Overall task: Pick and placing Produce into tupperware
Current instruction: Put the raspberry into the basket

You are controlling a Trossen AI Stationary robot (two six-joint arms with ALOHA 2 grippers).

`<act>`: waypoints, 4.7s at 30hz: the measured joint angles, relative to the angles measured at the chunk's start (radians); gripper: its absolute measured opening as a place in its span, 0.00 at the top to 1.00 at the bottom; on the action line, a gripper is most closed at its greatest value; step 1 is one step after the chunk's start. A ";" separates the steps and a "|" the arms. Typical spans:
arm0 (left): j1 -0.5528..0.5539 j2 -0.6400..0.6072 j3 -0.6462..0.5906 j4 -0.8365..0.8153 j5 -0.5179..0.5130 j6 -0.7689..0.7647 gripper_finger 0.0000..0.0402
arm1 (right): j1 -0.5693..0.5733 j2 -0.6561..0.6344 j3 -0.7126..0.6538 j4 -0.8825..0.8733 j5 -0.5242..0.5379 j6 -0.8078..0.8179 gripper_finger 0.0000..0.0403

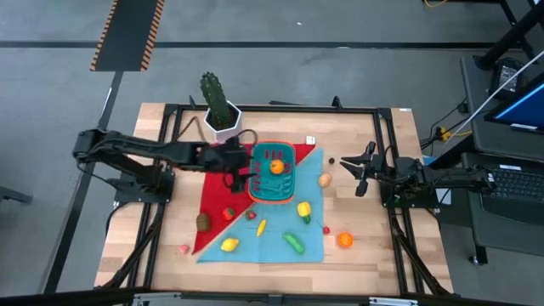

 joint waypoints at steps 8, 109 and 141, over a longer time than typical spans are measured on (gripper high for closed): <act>-0.084 -0.161 -0.169 0.001 -0.066 -0.146 0.33 | 0.000 0.000 0.000 0.000 0.000 0.001 0.82; 0.485 -0.023 -0.286 -0.473 -0.046 -0.460 0.35 | 0.000 0.000 0.000 0.001 0.004 -0.022 0.82; 0.485 0.055 -0.328 -0.379 -0.027 -0.394 0.44 | 0.000 0.000 0.000 0.002 0.004 -0.022 0.82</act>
